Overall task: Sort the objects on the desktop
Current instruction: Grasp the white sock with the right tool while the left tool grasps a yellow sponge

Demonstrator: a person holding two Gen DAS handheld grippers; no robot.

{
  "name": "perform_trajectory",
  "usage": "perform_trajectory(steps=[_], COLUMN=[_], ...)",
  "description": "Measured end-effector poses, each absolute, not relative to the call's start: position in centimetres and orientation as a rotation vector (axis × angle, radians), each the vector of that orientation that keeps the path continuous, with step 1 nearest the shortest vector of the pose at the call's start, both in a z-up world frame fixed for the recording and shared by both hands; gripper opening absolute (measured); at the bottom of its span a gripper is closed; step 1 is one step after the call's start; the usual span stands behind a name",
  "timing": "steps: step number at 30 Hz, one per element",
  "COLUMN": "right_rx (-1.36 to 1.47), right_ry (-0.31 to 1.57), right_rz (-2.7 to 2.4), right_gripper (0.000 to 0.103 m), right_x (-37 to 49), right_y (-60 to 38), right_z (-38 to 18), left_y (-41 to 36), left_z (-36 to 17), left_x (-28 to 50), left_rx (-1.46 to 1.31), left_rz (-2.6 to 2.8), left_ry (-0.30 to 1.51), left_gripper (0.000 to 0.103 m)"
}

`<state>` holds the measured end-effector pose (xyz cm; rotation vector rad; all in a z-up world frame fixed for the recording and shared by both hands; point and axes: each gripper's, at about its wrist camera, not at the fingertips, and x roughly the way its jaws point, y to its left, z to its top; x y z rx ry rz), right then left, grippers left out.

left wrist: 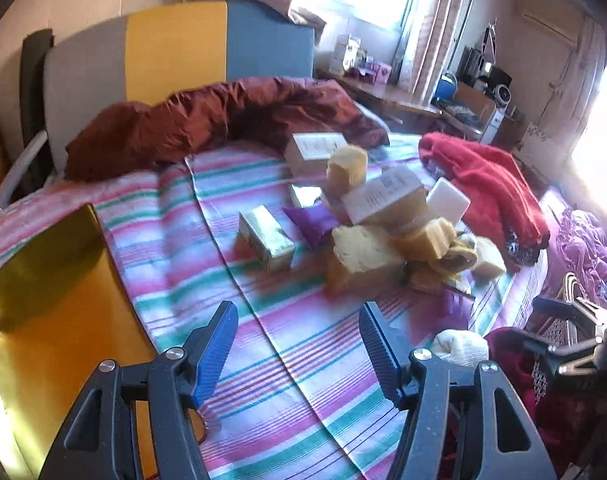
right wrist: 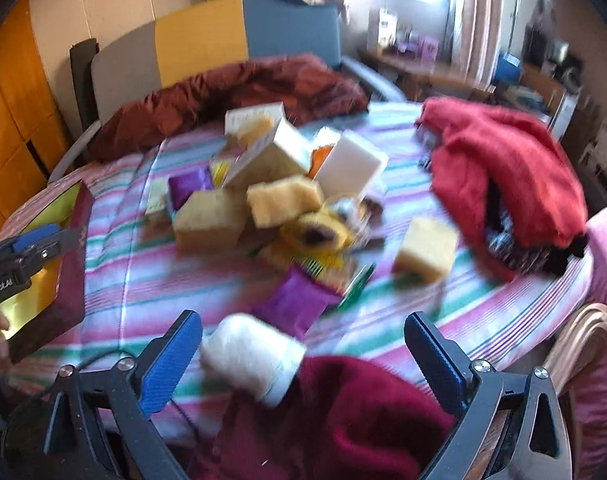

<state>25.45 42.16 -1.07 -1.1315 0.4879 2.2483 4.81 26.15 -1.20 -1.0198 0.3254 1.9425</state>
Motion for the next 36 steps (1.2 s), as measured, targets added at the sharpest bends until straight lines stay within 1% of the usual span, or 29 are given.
perform_trajectory(steps=[1, 5, 6, 8, 9, 10, 11, 12, 13, 14, 16, 18, 23, 24, 25, 26, 28, 31, 32, 33, 36], right_rx=[-1.163, -1.239, -1.264, -1.305, -1.325, -1.343, -1.349, -1.352, -1.349, -1.341, -1.326, -1.321, -1.308, -1.304, -1.304, -1.302, -1.292, -1.288, -1.286, -1.282, -1.273], right_ry=[0.513, 0.528, 0.517, 0.498, 0.489, 0.483, 0.503, 0.532, 0.547, 0.551, 0.523, 0.503, 0.551, 0.559, 0.567, 0.574, 0.578, 0.571, 0.572, 0.57, 0.567], right_rz=[2.258, 2.26, 2.252, 2.224, 2.21, 2.204, 2.217, 2.228, 2.24, 2.263, 2.284, 2.301, 2.313, 2.316, 2.316, 2.313, 2.309, 2.312, 2.312, 2.313, 2.318], right_gripper=[0.097, 0.097, 0.096, 0.091, 0.085, 0.082, 0.082, 0.08, 0.073, 0.069, 0.063, 0.062, 0.064, 0.067, 0.069, 0.069, 0.068, 0.068, 0.067, 0.066, 0.063], right_x=[25.3, 23.8, 23.2, 22.5, 22.1, 21.9, 21.8, 21.8, 21.8, 21.7, 21.6, 21.6, 22.0, 22.1, 22.0, 22.0, 21.9, 21.6, 21.6, 21.5, 21.5], right_y=[42.0, 41.5, 41.3, 41.2, 41.2, 41.2, 41.3, 41.4, 41.4, 41.3, 41.1, 41.0, 41.4, 41.4, 41.3, 41.3, 41.2, 41.3, 41.3, 41.3, 41.5], right_z=[-1.6, -3.2, -3.8, -4.7, -5.3, -5.9, -6.2, -6.4, -6.5, -6.4, -6.2, -6.0, -6.0, -5.9, -6.1, -6.3, -6.4, -6.5, -6.5, -6.5, -6.4], left_y=[26.4, 27.4, 27.5, 28.2, 28.7, 29.0, 29.6, 30.0, 30.5, 31.2, 32.2, 33.5, 37.2, 37.7, 38.2, 38.5, 39.3, 40.2, 40.4, 40.4, 39.5], left_z=[-1.5, -2.6, -2.6, -2.8, -2.8, -2.7, -2.7, -2.7, -2.8, -3.0, -3.2, -3.6, -5.7, -6.2, -6.6, -7.0, -7.6, -8.4, -8.8, -8.9, -8.7], left_x=[4.6, 3.5, 3.5, 3.5, 3.7, 3.8, 4.1, 4.2, 4.3, 4.3, 4.3, 4.4, 4.2, 4.1, 3.8, 3.5, 3.3, 3.6, 3.7, 3.8, 3.6], left_rx=[-1.037, -1.126, -1.13, -1.133, -1.121, -1.107, -1.09, -1.086, -1.088, -1.088, -1.088, -1.068, -1.063, -1.079, -1.092, -1.107, -1.117, -1.103, -1.094, -1.085, -1.074], left_rz=[1.933, 1.886, 1.878, 1.847, 1.831, 1.825, 1.821, 1.812, 1.791, 1.764, 1.76, 1.761, 1.7, 1.692, 1.679, 1.668, 1.676, 1.66, 1.655, 1.648, 1.65], left_ry=[0.328, 0.31, 0.311, 0.316, 0.317, 0.328, 0.349, 0.36, 0.36, 0.357, 0.387, 0.437, 0.56, 0.575, 0.571, 0.565, 0.59, 0.619, 0.626, 0.619, 0.569], left_gripper=[0.064, 0.064, 0.064, 0.064, 0.064, 0.064, 0.064, 0.064, 0.064, 0.064, 0.063, 0.063, 0.064, 0.064, 0.064, 0.064, 0.064, 0.064, 0.062, 0.056, 0.051])
